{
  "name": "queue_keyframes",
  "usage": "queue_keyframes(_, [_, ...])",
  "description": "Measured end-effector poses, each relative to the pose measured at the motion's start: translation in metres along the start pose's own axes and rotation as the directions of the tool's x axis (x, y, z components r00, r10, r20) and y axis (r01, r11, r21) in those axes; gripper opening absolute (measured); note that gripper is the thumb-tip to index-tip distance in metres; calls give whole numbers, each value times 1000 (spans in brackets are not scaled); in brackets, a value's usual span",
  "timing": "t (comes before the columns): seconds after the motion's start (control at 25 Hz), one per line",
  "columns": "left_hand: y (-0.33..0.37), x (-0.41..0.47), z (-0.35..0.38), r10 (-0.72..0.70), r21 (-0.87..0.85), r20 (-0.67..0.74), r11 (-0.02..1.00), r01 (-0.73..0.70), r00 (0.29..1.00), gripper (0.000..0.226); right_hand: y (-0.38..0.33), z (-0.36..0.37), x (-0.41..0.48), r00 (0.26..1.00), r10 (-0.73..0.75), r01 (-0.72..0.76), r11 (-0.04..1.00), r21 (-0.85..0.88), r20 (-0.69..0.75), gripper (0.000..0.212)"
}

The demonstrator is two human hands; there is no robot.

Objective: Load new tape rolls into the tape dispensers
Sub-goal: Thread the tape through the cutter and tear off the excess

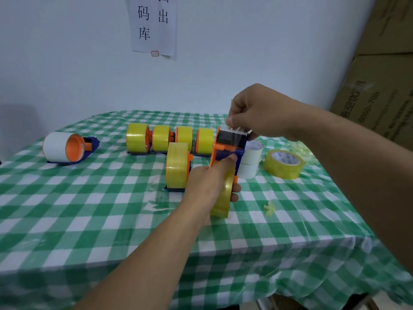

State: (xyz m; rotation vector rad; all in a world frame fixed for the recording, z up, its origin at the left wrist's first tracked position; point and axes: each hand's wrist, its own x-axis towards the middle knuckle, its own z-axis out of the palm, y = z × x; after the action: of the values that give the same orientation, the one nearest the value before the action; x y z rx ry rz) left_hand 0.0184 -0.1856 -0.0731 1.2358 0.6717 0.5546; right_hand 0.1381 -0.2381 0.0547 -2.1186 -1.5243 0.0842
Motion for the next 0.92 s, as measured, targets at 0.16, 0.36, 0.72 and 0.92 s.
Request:
queue_keyframes(0.16, [-1, 1, -1, -5, 0, -13, 1000, 5, 1000, 49, -1, 1, -1, 1000, -9, 9, 1000, -5, 15, 21])
queue_keyframes(0.36, [0, 0, 1, -6, 1, -15, 1000, 6, 1000, 47, -3, 0, -3, 1000, -14, 14, 1000, 0, 25, 22])
queue_keyframes(0.72, [1, -3, 4, -38, -15, -11, 999, 37, 999, 45, -2, -1, 0, 998, -44, 47, 997, -57, 50, 25])
queue_keyframes(0.92, [4, -4, 4, -9, -32, 6, 999, 9, 1000, 40, -2, -6, 1, 998, -31, 32, 999, -13, 53, 22])
